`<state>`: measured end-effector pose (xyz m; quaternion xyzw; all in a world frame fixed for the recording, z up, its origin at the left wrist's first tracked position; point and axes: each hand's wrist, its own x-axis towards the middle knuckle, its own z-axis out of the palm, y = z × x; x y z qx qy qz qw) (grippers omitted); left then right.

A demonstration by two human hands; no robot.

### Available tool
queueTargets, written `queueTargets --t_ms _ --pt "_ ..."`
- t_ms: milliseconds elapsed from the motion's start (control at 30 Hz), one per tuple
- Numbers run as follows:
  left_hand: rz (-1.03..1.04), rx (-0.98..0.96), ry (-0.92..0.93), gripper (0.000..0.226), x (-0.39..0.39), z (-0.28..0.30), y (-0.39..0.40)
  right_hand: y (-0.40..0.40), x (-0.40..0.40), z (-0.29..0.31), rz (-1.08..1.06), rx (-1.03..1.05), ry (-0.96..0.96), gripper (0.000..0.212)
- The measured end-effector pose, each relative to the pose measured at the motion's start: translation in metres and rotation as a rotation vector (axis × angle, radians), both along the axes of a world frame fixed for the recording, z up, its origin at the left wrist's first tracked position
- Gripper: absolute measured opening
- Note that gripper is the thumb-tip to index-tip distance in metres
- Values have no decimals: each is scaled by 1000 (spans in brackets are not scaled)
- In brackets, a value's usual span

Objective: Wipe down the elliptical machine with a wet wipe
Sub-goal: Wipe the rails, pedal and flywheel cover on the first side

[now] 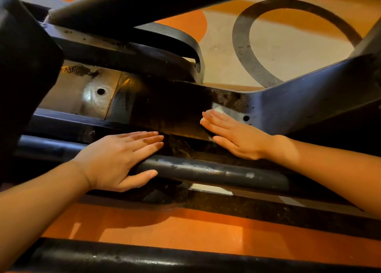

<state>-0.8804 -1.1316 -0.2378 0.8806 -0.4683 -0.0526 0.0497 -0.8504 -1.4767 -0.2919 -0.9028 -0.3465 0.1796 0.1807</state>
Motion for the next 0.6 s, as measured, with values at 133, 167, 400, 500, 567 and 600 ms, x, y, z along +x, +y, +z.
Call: queueTargets --t_ms 133,167,400,500,567,600 --pt "-6 -13 -30 73 -2 -1 0 -3 5 0 35 -68 -91 61" --pt "-6 -19 -34 73 -2 -2 0 0 9 0 -20 -78 -108 61" --pt "6 -28 -42 74 -2 -1 0 26 62 -4 -434 -133 20 60" --pt "1 -30 -49 74 -2 -2 -1 25 40 -1 -438 -74 42 64" --pt "0 -32 -58 75 -2 -2 -1 16 13 5 -370 -34 49 65" --pt "2 -36 -60 74 -2 -3 -1 10 -1 10 -309 -35 71 64"
